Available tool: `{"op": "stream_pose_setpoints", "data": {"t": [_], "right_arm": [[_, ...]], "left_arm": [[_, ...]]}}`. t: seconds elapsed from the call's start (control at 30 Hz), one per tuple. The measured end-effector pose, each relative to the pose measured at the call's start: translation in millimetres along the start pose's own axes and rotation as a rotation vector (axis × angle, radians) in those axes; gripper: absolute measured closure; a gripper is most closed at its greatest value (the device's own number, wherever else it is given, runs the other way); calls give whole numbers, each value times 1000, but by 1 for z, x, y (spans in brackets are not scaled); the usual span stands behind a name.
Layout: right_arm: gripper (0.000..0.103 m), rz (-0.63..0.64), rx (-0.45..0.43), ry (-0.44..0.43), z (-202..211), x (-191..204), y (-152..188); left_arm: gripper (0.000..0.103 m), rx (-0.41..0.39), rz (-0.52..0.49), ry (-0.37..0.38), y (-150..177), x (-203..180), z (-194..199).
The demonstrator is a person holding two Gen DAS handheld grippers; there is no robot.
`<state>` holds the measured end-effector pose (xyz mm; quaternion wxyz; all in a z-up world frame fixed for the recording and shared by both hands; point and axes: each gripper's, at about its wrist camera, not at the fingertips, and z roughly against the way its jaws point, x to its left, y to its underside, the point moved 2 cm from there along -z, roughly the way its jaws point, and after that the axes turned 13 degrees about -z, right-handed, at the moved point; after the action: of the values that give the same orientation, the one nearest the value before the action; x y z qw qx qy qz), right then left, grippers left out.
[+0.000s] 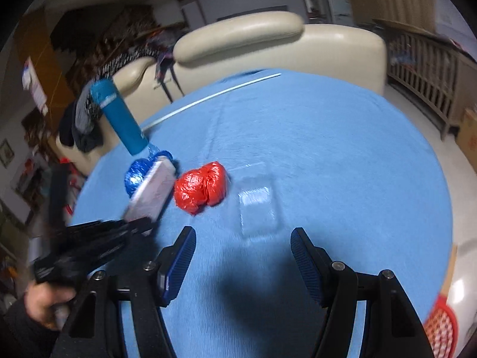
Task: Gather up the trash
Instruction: 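Grasp the clear plastic container with the right gripper while the left holds the Plendil box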
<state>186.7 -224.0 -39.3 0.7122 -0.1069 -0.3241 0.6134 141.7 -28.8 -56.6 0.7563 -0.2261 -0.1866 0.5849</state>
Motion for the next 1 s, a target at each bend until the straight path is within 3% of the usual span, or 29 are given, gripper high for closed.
{"op": "stream_pose_setpoints", "data": {"t": [0.4,0.47,0.53,0.7,0.8,1.0], "right_arm": [[34,79,91,135,-83,0,-16],[40,56,86,131,-84,-5,-17],[61,32,88,129,-85,-10,-18],[64,-28,74,122,-78,-27,-19],[72,-51,58,106,-68,-32,-16],[72,-66,23,74,-42,-32,-2]], "left_arm": [[88,9,0,20,36,12,13],[88,13,3,20,39,12,11],[88,12,1,14,41,12,11],[88,3,-6,9,45,6,14],[88,5,-9,15,48,0,14],[88,9,-25,29,53,-14,15]]}}
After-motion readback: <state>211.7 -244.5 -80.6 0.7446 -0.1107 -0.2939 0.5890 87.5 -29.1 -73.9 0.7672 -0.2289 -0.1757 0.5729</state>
